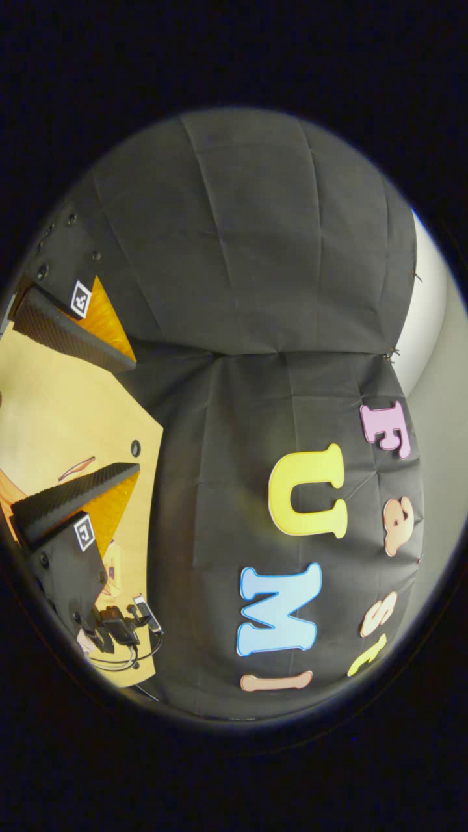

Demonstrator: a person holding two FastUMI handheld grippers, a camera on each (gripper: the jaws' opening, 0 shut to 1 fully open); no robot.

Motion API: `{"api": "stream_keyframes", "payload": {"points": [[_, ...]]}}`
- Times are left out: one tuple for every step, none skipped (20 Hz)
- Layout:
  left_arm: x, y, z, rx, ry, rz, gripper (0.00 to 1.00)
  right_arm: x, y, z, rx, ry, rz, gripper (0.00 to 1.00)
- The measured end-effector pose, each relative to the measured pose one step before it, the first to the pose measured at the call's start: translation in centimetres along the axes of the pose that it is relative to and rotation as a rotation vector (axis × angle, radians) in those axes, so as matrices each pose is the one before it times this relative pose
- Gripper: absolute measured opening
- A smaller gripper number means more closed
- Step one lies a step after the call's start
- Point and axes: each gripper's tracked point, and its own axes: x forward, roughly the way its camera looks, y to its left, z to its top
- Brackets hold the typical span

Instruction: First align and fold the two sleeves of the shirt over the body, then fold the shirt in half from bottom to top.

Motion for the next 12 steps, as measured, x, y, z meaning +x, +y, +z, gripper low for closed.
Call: {"api": "stream_keyframes", "payload": {"points": [[-0.044, -0.04, -0.083, -0.00084, -0.00045, -0.00262, 0.94, 0.286, 0.197, -0.374, 0.01379, 0.01216, 0.01227, 0.06], [0.066, -0.148, -0.011, -0.0013, 0.00092, -0.00336, 0.94, -0.065, -0.261, -0.032, 0.00917, 0.0026, -0.00508, 0.2], [0.164, -0.112, -0.138, -0.00191, 0.00299, -0.00541, 0.94, -0.434, -0.199, 0.122, 0.00961, -0.00733, -0.00593, 0.23], [0.129, -0.058, -0.073, -0.00135, 0.00249, -0.00368, 0.94, -0.23, -0.192, 0.179, 0.01079, -0.00927, -0.00418, 0.24], [0.12, -0.272, -0.243, -0.0029, 0.00292, -0.00606, 0.94, -0.518, -0.282, 0.252, 0.0072, -0.0117, -0.00668, 0.24], [0.147, -0.16, -0.166, -0.00229, 0.00346, -0.00598, 0.94, -0.618, -0.289, 0.42, 0.00536, -0.01498, -0.00611, 0.24], [0.221, -0.269, -0.133, -0.0016, 0.00273, -0.00813, 0.94, -0.608, -0.234, 0.385, 0.00583, -0.01765, -0.0061, 0.24], [0.229, -0.194, -0.297, 0.00067, 0.00208, -0.00814, 0.94, -0.725, -0.266, 0.525, 0.00775, -0.01998, -0.00334, 0.24], [0.394, -0.426, -0.445, 0.00289, 0.00408, -0.01049, 0.94, -0.796, -0.22, 0.465, 0.00956, -0.01947, -0.00393, 0.24], [0.417, -0.332, -0.384, 0.00262, 0.00662, -0.00928, 0.94, -0.897, -0.243, 0.587, 0.00958, -0.02008, -0.00245, 0.24], [0.53, -0.423, -0.408, 0.00067, 0.00781, -0.01311, 0.94, -0.888, -0.221, 0.521, 0.00822, -0.02227, -0.00215, 0.24], [0.428, -0.43, -0.316, -0.00109, 0.00598, -0.01328, 0.94, -0.965, -0.259, 0.671, 0.00617, -0.023, -0.00336, 0.24]]}}
